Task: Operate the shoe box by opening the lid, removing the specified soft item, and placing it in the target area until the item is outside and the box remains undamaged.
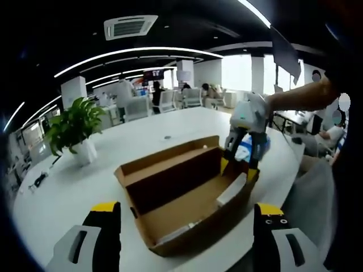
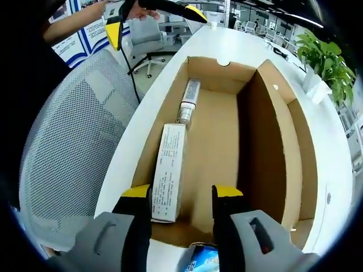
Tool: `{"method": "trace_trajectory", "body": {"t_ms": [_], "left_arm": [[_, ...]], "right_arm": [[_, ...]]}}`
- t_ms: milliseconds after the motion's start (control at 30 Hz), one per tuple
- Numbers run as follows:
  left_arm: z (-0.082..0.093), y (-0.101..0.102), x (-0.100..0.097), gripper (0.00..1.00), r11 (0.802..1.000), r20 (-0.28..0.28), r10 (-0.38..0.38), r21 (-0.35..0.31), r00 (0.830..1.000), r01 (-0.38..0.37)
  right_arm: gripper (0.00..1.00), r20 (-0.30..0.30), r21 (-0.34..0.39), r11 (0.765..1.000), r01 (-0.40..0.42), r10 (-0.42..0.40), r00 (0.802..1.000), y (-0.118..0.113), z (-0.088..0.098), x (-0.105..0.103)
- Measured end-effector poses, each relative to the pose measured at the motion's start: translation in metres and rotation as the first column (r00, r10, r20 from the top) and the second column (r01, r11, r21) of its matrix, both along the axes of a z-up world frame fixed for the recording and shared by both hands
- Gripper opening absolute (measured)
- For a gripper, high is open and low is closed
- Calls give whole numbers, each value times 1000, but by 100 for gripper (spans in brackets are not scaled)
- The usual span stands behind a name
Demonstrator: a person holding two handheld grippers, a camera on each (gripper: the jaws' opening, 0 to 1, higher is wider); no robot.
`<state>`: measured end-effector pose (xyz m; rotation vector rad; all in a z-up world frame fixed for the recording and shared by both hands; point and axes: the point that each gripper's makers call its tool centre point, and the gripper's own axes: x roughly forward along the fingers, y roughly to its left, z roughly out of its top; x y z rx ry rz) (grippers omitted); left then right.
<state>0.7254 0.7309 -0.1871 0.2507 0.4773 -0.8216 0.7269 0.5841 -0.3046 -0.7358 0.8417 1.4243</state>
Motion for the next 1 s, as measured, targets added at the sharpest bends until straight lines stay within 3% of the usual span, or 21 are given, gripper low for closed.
{"method": "trace_trajectory", "body": {"t_ms": [300, 500, 1000], "left_arm": [[-2, 2, 0, 97, 1000, 2, 2, 5, 1000, -3], [-3, 4, 1, 97, 1000, 6, 9, 8, 1000, -9], [-3, 8, -1, 96, 1000, 10, 17, 9, 1000, -17]], "right_arm": [[25, -19, 15, 1000, 24, -23, 1000, 1, -1, -5], [17, 3, 7, 1000, 30, -30, 1000, 0, -5, -4], [16, 28, 20, 999, 39, -40, 999, 1, -2, -2]]}}
